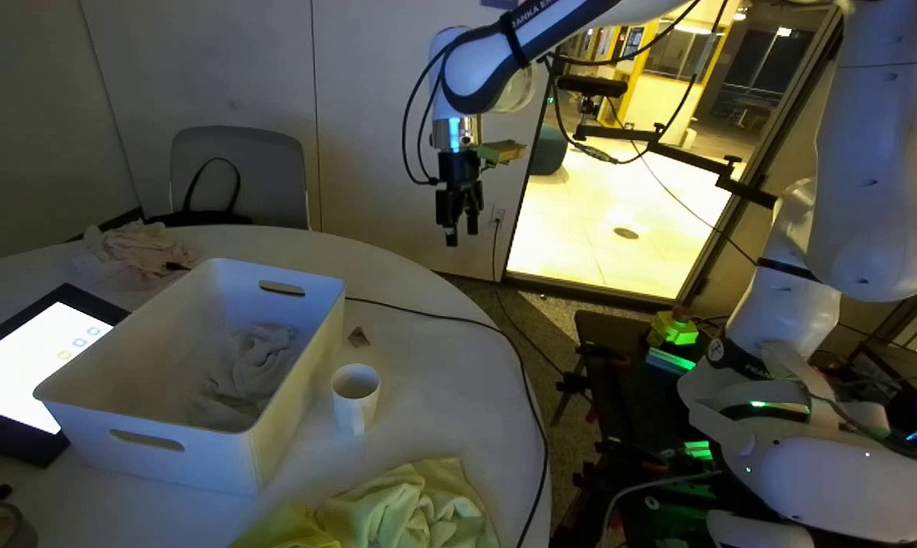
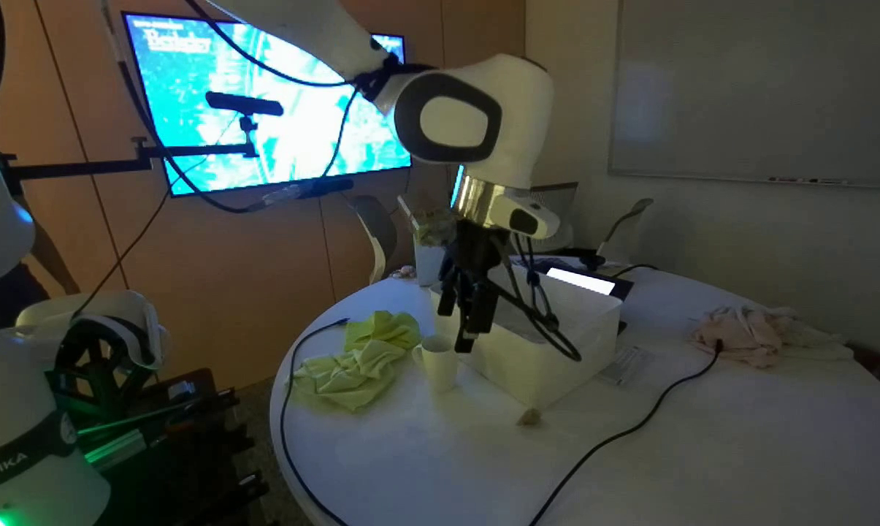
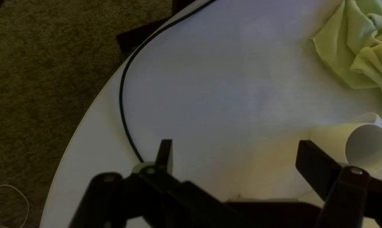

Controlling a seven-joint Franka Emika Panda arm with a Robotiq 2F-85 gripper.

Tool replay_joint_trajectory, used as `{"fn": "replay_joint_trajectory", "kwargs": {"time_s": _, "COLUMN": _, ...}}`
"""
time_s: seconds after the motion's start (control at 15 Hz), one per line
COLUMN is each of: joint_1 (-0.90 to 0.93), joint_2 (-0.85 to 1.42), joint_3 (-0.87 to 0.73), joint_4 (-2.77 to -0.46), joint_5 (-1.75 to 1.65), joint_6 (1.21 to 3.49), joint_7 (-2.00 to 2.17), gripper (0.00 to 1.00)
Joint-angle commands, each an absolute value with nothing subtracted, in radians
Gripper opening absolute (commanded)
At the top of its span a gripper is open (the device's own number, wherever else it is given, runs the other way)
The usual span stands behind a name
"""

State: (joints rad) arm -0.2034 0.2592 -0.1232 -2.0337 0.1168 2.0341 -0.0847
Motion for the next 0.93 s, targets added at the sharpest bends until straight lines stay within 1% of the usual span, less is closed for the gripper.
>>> {"fn": "replay_joint_trajectory", "kwargs": {"time_s": 0.0, "joint_1": -0.176, "joint_2": 0.311, "joint_3": -0.108, "joint_4": -2.088, "joint_5": 0.116, "joint_6": 2.201, "joint_7": -0.11, "gripper": 1.0}}
{"fn": "replay_joint_trajectory", "kwargs": {"time_s": 0.33, "joint_1": -0.183, "joint_2": 0.441, "joint_3": -0.061, "joint_4": -2.086, "joint_5": 0.16, "joint_6": 2.397, "joint_7": -0.149, "gripper": 1.0}}
{"fn": "replay_joint_trajectory", "kwargs": {"time_s": 0.67, "joint_1": -0.219, "joint_2": 0.554, "joint_3": 0.009, "joint_4": -2.067, "joint_5": 0.232, "joint_6": 2.552, "joint_7": -0.231, "gripper": 1.0}}
{"fn": "replay_joint_trajectory", "kwargs": {"time_s": 0.87, "joint_1": -0.242, "joint_2": 0.619, "joint_3": 0.05, "joint_4": -2.025, "joint_5": 0.253, "joint_6": 2.607, "joint_7": -0.261, "gripper": 1.0}}
